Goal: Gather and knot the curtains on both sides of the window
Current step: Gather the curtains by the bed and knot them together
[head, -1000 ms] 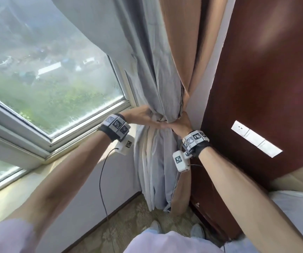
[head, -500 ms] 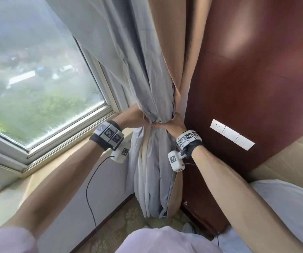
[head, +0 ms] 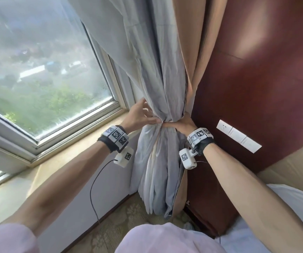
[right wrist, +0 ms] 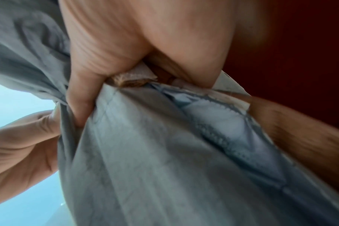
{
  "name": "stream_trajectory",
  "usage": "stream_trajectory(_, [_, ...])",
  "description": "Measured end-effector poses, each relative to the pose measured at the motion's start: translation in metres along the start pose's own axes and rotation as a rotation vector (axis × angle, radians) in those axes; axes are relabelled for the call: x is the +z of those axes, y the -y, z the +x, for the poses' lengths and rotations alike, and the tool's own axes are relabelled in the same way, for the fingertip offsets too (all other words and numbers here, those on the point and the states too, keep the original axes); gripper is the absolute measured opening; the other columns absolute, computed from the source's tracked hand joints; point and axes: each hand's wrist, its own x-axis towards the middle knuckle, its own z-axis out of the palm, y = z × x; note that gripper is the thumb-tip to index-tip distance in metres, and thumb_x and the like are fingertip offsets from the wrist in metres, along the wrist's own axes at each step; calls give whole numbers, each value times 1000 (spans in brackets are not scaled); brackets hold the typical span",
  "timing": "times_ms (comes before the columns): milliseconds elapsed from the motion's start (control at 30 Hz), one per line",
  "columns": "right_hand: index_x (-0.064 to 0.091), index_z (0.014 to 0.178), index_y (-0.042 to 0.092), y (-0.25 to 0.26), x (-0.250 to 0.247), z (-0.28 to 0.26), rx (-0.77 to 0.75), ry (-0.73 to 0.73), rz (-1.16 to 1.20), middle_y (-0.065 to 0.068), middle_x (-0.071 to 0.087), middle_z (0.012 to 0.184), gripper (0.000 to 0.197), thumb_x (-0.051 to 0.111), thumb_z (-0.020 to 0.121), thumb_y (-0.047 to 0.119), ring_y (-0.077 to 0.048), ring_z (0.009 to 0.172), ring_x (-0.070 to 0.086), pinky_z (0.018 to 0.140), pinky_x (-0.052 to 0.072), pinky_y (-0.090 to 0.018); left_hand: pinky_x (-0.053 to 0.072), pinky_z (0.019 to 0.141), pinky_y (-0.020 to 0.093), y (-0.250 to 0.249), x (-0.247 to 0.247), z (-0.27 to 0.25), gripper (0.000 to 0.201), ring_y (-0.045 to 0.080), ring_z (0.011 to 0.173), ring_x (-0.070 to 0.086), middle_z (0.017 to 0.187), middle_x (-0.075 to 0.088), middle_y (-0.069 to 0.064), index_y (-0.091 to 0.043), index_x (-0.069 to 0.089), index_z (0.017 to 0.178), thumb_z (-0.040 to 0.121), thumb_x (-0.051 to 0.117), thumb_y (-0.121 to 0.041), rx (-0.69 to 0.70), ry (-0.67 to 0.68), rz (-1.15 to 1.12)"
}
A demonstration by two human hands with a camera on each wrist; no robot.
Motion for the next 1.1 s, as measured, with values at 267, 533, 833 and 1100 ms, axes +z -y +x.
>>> stream_trajectory(267, [69, 121, 0, -9, -14, -11, -65, 221, -134, -2, 79, 113, 48, 91, 78, 1, 8, 104, 71, 95, 56, -14, 61, 76, 26, -7, 19, 8, 93, 8, 92, 72, 101, 75, -8, -18, 60, 123, 50, 95, -64, 34, -49, 105])
stream_trajectory(533, [67, 100, 22, -19, -9, -16, -68, -70, -15, 13, 75, 95, 50, 96, 68, -2, 13, 86, 70, 77, 52, -6, 64, 81, 31, -24, -3, 22, 43, 25, 97, 77, 108, 78, 12, 1, 68, 117, 80, 88, -6, 16, 318, 10])
stream_trajectory(833, [68, 125, 6, -24, -16, 6, -39, -67, -83, -1, 80, 112, 96, 102, 41, 39, -13, 109, 75, 101, 58, -30, 45, 97, 6, -15, 0, 37, 64, 1, 119, 54, 137, 56, 0, -2, 48, 147, 89, 72, 7, 116, 256, 186])
stream_trajectory(1100, [66, 113, 18, -19, -31, 1, -32, -27, -70, 13, 72, 101, 59, 98, 66, 1, 21, 83, 66, 75, 47, 1, 57, 91, 37, 5, -2, 45, 23, 18, 94, 67, 108, 73, 8, -2, 69, 110, 103, 64, -23, 83, 415, 342])
